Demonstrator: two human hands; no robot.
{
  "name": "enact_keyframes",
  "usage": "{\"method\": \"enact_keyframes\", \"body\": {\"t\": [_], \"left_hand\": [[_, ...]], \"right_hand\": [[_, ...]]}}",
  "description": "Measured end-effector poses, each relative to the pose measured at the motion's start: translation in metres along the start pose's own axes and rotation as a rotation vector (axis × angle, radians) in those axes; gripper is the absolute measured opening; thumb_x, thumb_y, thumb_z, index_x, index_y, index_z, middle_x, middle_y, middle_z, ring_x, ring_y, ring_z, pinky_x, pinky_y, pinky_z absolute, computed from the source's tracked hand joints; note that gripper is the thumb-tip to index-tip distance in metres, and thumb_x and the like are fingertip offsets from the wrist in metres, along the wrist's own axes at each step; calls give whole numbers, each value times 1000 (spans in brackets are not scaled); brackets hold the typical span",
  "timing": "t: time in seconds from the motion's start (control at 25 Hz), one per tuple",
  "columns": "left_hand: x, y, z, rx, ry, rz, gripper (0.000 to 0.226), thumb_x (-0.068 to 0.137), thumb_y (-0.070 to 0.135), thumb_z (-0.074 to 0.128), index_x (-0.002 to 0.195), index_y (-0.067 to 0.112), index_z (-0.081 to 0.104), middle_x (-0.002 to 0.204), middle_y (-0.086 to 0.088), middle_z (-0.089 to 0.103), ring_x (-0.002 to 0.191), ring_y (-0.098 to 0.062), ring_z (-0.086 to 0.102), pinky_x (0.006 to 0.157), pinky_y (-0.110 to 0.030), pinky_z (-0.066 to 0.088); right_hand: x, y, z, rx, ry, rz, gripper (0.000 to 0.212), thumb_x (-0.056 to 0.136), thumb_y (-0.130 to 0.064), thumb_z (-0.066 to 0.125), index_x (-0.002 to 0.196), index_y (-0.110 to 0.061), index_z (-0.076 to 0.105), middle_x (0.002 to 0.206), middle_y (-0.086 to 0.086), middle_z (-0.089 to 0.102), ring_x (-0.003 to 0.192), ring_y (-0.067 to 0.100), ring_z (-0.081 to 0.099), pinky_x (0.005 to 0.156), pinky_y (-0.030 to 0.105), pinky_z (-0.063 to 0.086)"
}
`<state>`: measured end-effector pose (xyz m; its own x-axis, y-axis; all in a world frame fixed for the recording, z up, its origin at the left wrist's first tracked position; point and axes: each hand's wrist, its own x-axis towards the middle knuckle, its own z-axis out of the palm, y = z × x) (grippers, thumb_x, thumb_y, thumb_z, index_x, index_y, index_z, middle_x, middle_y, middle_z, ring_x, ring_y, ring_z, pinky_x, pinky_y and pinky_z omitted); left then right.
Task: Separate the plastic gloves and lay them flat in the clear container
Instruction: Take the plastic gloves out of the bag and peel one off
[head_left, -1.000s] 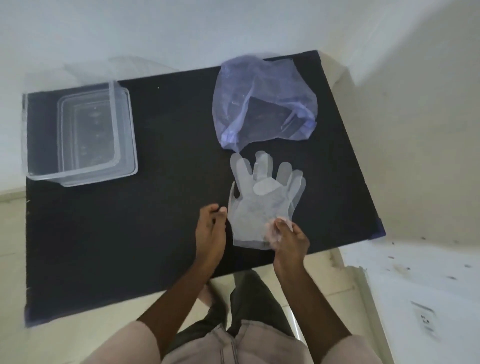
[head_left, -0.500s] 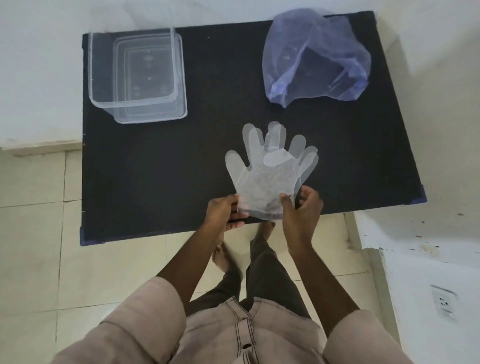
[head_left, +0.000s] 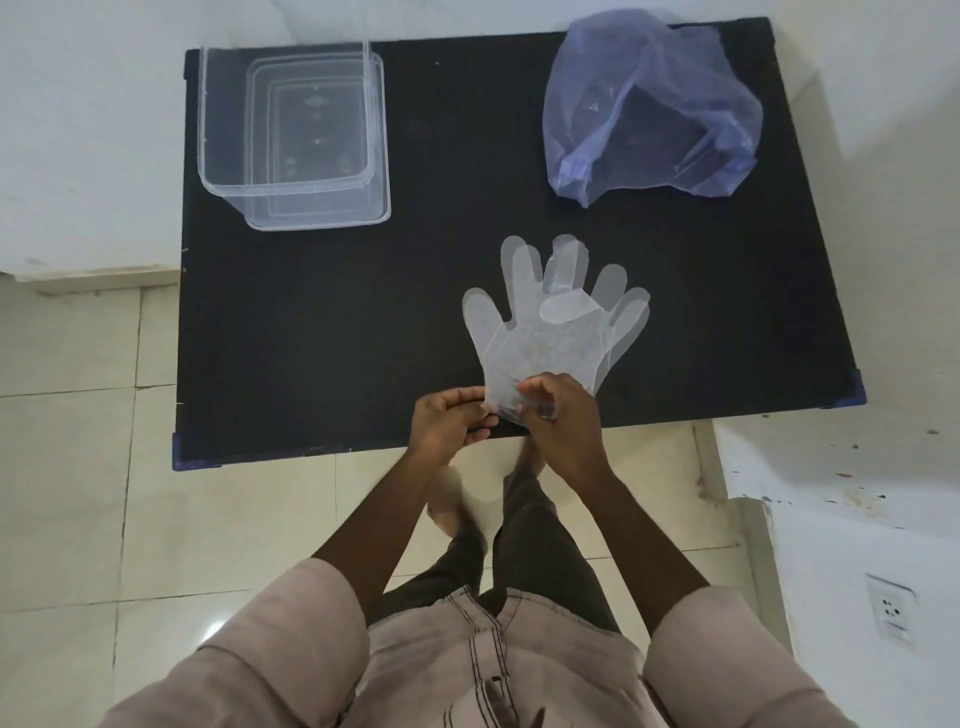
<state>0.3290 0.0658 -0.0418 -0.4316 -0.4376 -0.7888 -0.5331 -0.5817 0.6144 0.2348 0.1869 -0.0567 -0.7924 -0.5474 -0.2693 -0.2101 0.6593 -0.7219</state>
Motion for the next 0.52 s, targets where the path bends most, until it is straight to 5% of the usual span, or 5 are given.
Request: {"method": "enact_keyframes", "body": {"t": [0.4,0.52], "left_hand": [[4,0,-1,73,-75,223,49,90,5,64,135,18,50,104,0,75,97,-11,71,85,-27,58],[6,3,0,161,-75,281,55,90,7,65,140,21,45,110,-5,74,104,-15,70,96,-36,54]], "right_hand": [[11,-19,-2,2,-178,-50,35,86,-39,67,107,-11,67,104,5,73,85,9,62,85,22,50],[14,-24,-1,-34,-162,-40,30,89,-38,63,101,-11,69,98,6,74,79,9,61,82,18,46]]}}
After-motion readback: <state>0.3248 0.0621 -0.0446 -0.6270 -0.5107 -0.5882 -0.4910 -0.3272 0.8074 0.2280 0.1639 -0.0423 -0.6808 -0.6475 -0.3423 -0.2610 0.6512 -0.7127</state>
